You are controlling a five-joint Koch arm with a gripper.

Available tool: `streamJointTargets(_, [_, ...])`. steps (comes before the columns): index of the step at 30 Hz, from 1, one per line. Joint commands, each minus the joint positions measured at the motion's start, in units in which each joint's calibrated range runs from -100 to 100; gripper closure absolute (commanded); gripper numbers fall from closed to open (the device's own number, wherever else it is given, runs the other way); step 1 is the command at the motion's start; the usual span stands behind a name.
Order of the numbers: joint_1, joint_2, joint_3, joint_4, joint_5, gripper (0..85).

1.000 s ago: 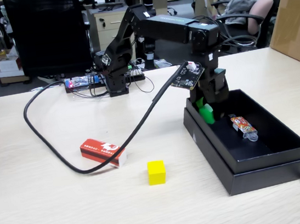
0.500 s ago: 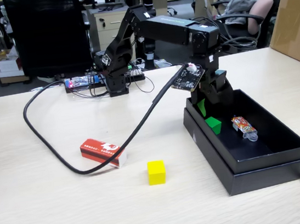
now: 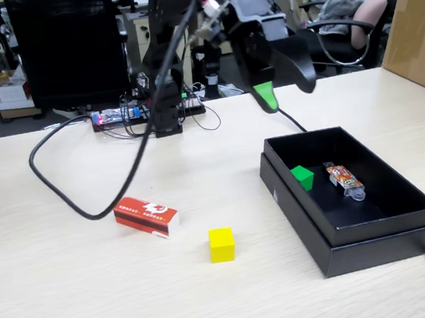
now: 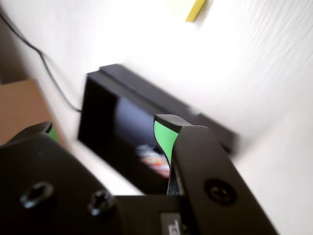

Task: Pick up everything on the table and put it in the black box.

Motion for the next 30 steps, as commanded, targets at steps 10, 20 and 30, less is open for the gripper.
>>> streamJointTargets(10, [-12.89,-7.36,-22.37,5.63,-2.74,40.2])
streamJointTargets(20, [-18.85,-5.18,-33.61,11.41,-2.78,40.0])
streamJointTargets(30, [-20.07,-0.47,-38.51,15.30,2.78,38.8])
